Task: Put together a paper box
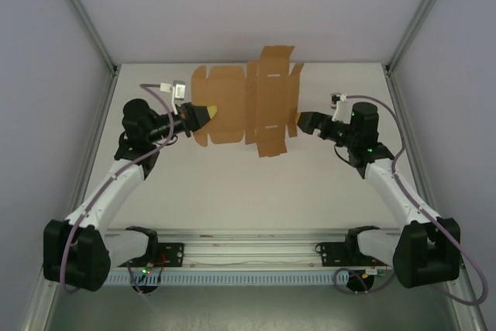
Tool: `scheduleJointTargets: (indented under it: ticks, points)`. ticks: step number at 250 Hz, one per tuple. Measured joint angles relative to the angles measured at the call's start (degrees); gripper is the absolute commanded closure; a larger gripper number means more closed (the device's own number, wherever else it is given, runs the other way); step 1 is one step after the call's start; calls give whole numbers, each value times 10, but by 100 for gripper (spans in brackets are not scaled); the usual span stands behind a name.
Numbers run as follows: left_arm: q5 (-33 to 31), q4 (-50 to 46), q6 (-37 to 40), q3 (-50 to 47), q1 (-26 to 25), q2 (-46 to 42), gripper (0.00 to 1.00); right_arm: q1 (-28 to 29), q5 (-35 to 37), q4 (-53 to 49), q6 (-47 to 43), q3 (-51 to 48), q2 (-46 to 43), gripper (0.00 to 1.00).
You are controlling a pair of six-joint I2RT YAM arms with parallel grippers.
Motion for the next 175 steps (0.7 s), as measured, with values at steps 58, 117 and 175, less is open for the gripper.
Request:
scheduleJointTargets:
  ticks: [58, 117, 175]
  points:
    - [15, 67, -51, -23, 0, -59, 100, 0, -73, 70, 24, -7, -14, 21]
    - [15, 71, -56, -24, 0, -83, 100, 0, -132, 137, 51, 6, -3, 41]
    - [9, 61, -53, -26, -1, -83, 100, -2, -161, 174, 68, 15, 8, 71]
